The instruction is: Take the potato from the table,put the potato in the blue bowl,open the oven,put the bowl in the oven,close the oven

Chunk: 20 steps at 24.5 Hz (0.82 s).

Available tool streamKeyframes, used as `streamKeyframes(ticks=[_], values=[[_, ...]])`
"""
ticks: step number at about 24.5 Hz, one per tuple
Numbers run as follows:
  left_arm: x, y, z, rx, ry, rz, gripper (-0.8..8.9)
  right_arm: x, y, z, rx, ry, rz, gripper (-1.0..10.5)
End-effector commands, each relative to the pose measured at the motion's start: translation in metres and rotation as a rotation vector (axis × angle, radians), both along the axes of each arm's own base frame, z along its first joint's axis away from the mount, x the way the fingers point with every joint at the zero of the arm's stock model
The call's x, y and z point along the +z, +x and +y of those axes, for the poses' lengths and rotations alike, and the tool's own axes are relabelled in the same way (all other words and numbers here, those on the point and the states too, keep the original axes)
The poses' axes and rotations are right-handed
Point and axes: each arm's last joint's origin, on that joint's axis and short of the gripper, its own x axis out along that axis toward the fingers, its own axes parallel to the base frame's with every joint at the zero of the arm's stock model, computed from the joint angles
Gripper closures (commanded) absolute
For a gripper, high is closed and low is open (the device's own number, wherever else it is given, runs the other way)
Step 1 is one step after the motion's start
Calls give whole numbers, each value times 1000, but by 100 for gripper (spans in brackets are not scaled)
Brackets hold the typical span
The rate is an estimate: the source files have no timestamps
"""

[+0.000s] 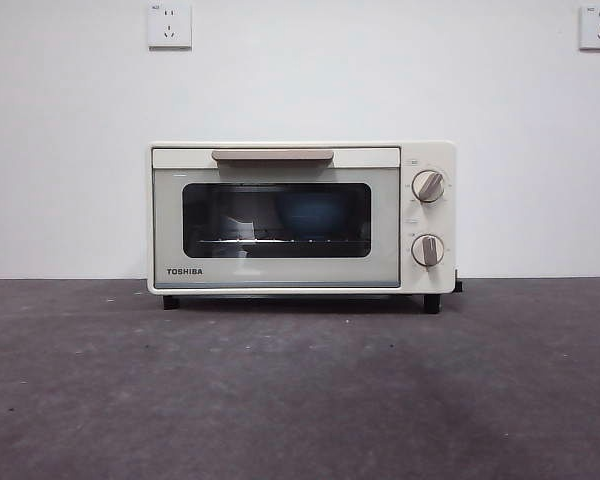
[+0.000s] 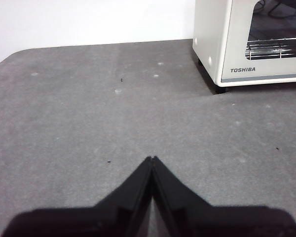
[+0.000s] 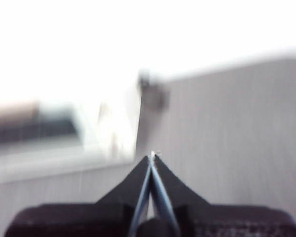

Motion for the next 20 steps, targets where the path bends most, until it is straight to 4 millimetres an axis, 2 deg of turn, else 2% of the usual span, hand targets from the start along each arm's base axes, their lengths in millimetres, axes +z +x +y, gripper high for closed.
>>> streamKeyframes(ticks=[1, 6, 9, 16, 20], values=[[-2, 0, 0, -3, 4, 2, 817, -17, 14, -5, -22, 6, -183, 946], [-2, 1, 0, -3, 4, 3, 817, -70, 20, -11, -66, -196, -186, 946], [-3, 1, 0, -3, 4, 8, 817, -97, 18, -11, -64, -227, -182, 946], [-3, 1, 0, -3, 4, 9, 817, -131, 12, -12, -73, -182, -185, 946], [-3, 1, 0, -3, 4, 9, 817, -136, 11, -12, -69, -184, -152, 946]])
